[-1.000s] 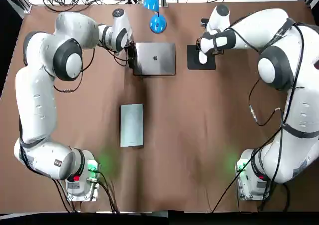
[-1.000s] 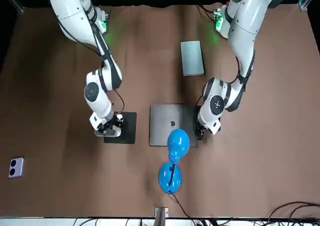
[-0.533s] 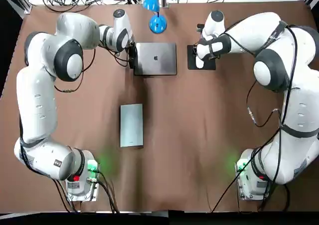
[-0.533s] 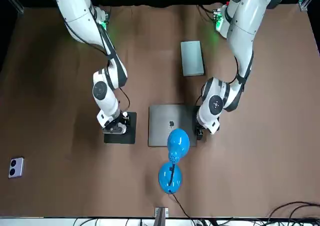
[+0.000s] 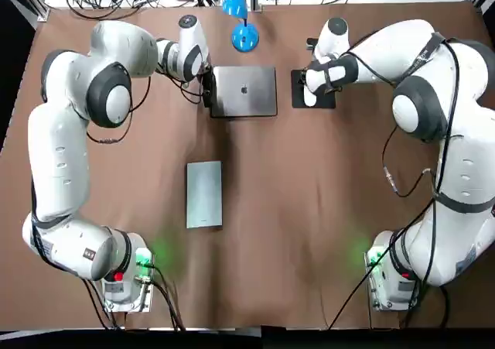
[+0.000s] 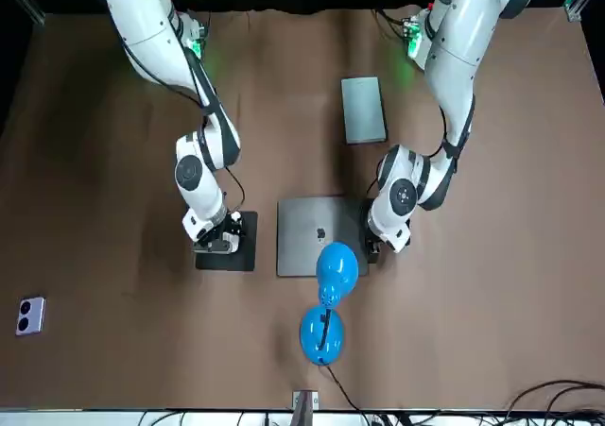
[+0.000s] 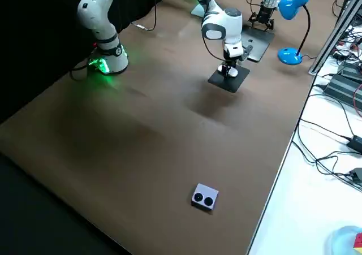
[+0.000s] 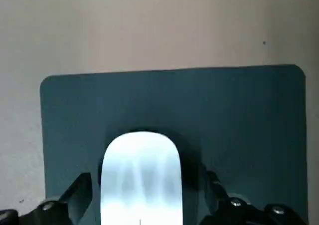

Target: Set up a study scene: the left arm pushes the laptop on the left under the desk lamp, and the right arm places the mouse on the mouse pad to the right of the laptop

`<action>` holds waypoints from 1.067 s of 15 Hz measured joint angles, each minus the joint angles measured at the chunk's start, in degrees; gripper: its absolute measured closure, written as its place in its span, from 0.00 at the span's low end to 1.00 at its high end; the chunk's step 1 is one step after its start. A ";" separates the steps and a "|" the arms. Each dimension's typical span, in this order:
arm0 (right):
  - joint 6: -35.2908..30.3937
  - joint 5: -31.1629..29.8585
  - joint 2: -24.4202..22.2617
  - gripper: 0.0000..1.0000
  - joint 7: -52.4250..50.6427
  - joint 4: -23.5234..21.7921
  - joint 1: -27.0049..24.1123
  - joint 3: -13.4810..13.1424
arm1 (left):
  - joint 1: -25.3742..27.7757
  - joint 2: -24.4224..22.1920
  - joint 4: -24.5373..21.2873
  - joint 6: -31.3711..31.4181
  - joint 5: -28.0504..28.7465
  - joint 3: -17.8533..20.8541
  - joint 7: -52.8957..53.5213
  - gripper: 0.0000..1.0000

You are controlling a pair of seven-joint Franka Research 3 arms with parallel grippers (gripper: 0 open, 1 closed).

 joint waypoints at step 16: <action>-34.21 -0.05 -9.20 0.00 -23.07 22.16 -6.14 -13.29 | 11.79 -13.62 2.74 -20.77 0.32 0.36 42.71 0.00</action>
